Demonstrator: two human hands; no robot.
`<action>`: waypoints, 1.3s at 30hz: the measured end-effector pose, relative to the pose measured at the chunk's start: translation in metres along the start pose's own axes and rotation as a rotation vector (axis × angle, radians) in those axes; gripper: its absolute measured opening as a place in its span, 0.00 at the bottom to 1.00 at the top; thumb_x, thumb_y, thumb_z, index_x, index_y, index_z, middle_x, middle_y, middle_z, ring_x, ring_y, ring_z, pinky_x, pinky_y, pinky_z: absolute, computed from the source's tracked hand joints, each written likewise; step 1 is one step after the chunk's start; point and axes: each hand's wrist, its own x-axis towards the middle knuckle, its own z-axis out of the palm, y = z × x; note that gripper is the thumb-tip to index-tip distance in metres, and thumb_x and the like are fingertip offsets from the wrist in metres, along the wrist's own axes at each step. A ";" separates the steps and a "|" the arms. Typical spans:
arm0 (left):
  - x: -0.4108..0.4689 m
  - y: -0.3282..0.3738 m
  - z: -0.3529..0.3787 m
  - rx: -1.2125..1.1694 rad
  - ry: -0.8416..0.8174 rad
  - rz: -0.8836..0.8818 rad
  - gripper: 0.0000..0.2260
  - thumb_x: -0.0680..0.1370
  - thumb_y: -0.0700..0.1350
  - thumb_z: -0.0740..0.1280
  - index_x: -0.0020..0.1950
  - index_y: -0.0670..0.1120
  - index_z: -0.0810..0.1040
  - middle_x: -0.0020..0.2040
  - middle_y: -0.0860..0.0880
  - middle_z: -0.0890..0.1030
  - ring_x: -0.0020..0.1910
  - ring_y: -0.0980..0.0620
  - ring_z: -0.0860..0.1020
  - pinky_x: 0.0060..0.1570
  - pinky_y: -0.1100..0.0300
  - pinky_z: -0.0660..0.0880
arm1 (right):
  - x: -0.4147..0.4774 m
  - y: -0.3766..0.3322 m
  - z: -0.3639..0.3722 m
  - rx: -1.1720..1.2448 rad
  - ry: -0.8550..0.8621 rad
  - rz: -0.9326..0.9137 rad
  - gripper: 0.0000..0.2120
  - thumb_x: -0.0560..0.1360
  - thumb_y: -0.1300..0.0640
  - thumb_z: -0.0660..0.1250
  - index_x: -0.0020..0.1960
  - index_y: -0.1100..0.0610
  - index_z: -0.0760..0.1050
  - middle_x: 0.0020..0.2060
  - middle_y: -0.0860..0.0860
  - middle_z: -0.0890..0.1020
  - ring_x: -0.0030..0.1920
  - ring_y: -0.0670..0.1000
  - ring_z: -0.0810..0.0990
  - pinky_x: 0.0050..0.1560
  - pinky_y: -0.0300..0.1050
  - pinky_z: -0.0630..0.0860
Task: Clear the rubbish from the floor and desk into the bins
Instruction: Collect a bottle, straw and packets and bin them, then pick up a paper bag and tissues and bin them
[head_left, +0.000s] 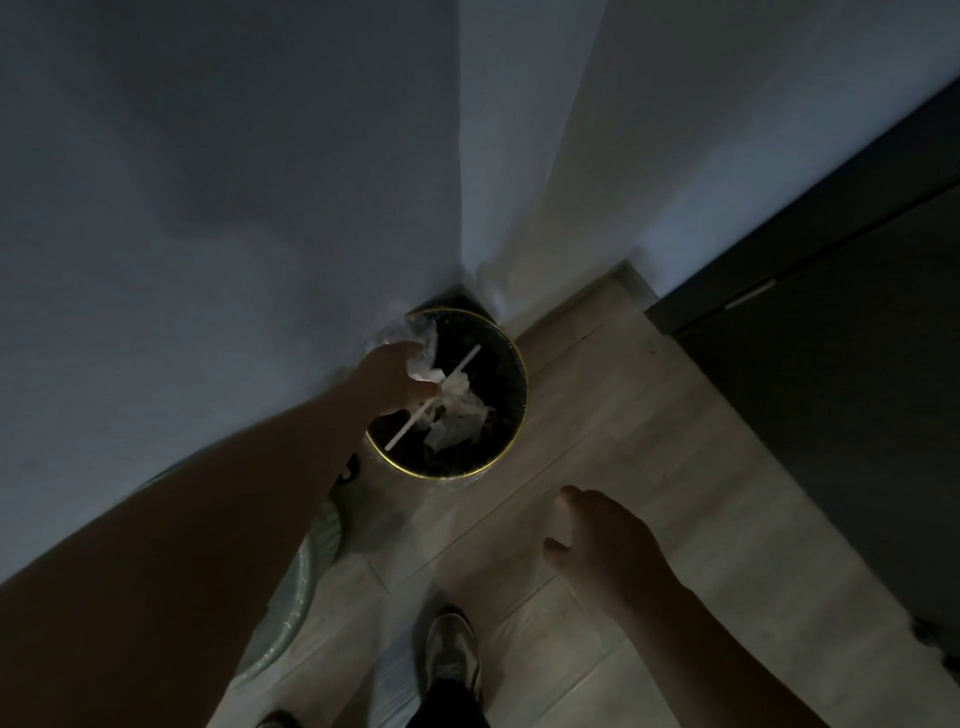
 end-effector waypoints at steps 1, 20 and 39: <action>-0.002 0.000 -0.003 0.006 0.025 0.017 0.29 0.73 0.49 0.73 0.72 0.44 0.68 0.71 0.43 0.70 0.69 0.44 0.68 0.64 0.57 0.64 | 0.000 -0.001 -0.001 -0.005 0.003 -0.002 0.22 0.77 0.48 0.62 0.68 0.53 0.66 0.59 0.51 0.75 0.59 0.50 0.76 0.56 0.43 0.74; -0.091 0.016 -0.024 0.513 -0.109 0.291 0.21 0.76 0.50 0.67 0.67 0.44 0.73 0.65 0.44 0.74 0.63 0.45 0.73 0.60 0.57 0.70 | -0.038 -0.023 -0.018 -0.096 0.026 -0.032 0.23 0.77 0.48 0.64 0.69 0.55 0.66 0.61 0.52 0.75 0.61 0.52 0.76 0.56 0.45 0.75; -0.449 0.070 -0.233 0.376 0.243 0.087 0.27 0.75 0.62 0.56 0.67 0.49 0.70 0.63 0.47 0.74 0.61 0.48 0.74 0.61 0.57 0.69 | -0.270 -0.162 -0.253 -0.331 0.225 -0.518 0.17 0.73 0.49 0.67 0.60 0.53 0.73 0.55 0.50 0.77 0.58 0.54 0.77 0.55 0.48 0.73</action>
